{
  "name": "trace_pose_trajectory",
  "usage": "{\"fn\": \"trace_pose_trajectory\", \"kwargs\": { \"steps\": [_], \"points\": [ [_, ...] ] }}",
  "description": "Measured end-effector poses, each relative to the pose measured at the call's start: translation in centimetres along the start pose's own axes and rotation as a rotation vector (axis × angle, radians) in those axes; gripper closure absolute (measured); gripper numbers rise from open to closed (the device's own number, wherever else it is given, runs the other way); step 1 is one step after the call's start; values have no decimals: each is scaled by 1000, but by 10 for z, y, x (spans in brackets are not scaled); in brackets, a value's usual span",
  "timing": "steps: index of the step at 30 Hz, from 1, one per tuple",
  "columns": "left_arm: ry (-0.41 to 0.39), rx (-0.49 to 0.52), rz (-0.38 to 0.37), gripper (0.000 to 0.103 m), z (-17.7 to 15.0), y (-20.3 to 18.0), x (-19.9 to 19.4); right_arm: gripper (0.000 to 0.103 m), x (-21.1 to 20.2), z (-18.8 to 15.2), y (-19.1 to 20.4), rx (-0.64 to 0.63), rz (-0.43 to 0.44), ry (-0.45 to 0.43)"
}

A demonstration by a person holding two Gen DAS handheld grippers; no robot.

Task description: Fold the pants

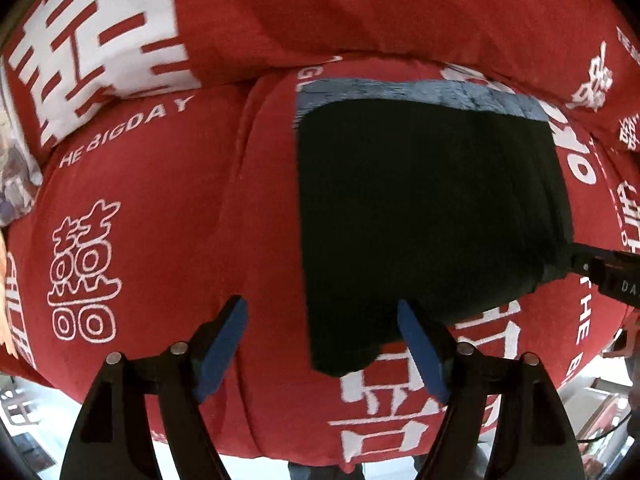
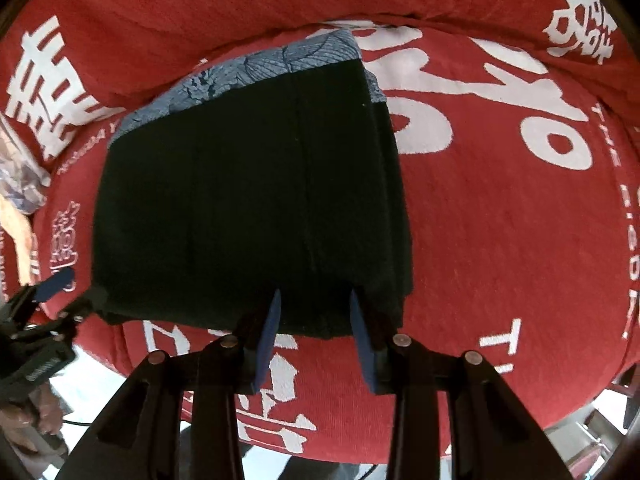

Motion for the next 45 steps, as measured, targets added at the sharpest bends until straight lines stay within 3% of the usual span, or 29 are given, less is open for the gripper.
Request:
{"fn": "trace_pose_trajectory", "kwargs": {
  "steps": [4,9,11,12,13,20,25,45],
  "points": [
    [21,-17,-3,25,1,23,2,57,-3,-5,7,13,-75,17],
    [51,-18,3,25,-1,43,4,50,-8,-12,18,51,-95,30],
    [53,-15,1,15,-1,50,4,50,-11,-12,24,60,-103,18],
    [49,-18,-4,6,-1,51,3,49,-13,-12,27,67,-104,12],
    [41,-20,-11,4,-2,52,2,48,-14,-11,30,72,-103,8],
    [40,-1,-37,4,1,51,8,37,-15,-8,51,74,-81,-5],
    [41,12,-35,4,6,42,15,23,-13,-6,54,71,-47,-7],
    [63,-51,50,4,44,3,18,22,-15,27,-15,63,27,11]
  ]
}}
Point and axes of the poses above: each gripper's, at about its wrist camera, not at the fingertips, and x roughly the way its jaws point, y to its left, z to its top, the point moved 8 cm from there along x, roughly the way its jaws point, and after that the axes turned 4 degrees about z, right-handed, at the moved point
